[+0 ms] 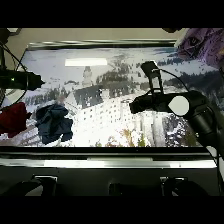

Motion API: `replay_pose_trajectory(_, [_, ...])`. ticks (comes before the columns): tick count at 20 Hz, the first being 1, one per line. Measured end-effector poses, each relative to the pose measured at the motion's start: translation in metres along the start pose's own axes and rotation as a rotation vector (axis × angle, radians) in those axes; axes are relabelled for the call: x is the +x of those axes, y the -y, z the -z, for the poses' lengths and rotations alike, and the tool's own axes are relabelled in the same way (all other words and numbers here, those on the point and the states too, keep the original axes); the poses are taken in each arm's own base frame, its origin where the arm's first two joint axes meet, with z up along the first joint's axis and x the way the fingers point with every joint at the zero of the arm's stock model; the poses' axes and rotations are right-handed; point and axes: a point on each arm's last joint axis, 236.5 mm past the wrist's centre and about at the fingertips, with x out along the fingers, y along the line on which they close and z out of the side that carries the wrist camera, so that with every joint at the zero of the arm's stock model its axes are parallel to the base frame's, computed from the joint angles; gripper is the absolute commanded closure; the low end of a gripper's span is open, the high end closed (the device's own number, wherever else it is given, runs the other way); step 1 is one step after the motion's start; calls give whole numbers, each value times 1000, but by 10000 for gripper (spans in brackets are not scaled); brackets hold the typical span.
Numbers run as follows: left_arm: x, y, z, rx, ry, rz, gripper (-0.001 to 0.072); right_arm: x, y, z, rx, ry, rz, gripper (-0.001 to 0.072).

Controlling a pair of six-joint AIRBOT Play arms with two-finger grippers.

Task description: Fold the clothes and pants, and hang the long-sleeved shirts on hangers.

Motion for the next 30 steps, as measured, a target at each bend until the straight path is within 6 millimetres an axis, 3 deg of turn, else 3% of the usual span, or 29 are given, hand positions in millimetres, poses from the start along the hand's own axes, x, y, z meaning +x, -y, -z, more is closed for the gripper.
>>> replay_pose_trajectory(22, [0,0,0,0,1,0,685,0,0,0,0,0,0,680])
replay_pose_trajectory(29, [0,-1,-13,0,56,-3,685,0,0,0,0,0,0,680])
replay_pose_trajectory(30, [0,-1,-14,0,60,-3,647,0,0,0,0,0,0,680])
